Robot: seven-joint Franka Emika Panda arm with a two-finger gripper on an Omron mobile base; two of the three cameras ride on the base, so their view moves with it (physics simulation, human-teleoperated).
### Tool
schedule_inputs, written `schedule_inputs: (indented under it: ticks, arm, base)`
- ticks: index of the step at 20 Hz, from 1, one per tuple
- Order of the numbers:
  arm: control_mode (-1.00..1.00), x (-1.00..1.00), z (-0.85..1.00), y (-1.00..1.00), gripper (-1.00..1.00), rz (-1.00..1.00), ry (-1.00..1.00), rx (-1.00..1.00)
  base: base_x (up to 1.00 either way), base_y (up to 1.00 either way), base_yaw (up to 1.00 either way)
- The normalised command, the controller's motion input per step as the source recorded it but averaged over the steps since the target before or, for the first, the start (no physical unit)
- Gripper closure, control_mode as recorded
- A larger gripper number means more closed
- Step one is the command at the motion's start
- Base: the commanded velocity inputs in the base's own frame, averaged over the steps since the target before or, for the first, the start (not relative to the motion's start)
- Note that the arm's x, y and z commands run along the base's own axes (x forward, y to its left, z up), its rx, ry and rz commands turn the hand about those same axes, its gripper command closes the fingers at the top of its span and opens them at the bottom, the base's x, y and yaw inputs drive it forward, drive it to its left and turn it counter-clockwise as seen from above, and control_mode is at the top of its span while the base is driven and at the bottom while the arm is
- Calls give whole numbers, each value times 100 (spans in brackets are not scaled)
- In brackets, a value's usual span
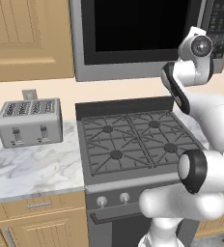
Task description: Pick the cheese from the counter and place it in the microwave. Then turn on the microwave.
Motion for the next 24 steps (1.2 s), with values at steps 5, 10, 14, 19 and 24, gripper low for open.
schedule_inputs:
  ticks: [5, 10, 14, 19, 24]
  arm:
    - [-100, 28, 0, -7, -100, -1, 0, 0]
    - [-100, -13, -4, 0, -100, -3, 0, 0]
    - [-100, -59, -12, 0, -100, -2, 0, 0]
    - [-100, -53, -2, -2, -100, -1, 0, 0]
    - [-100, 0, -1, -10, 100, 0, 0, 0]
  base:
    - [0, 0, 0]
    - [0, 0, 0]
    - [0, 0, 0]
    - [0, 0, 0]
    - [0, 0, 0]
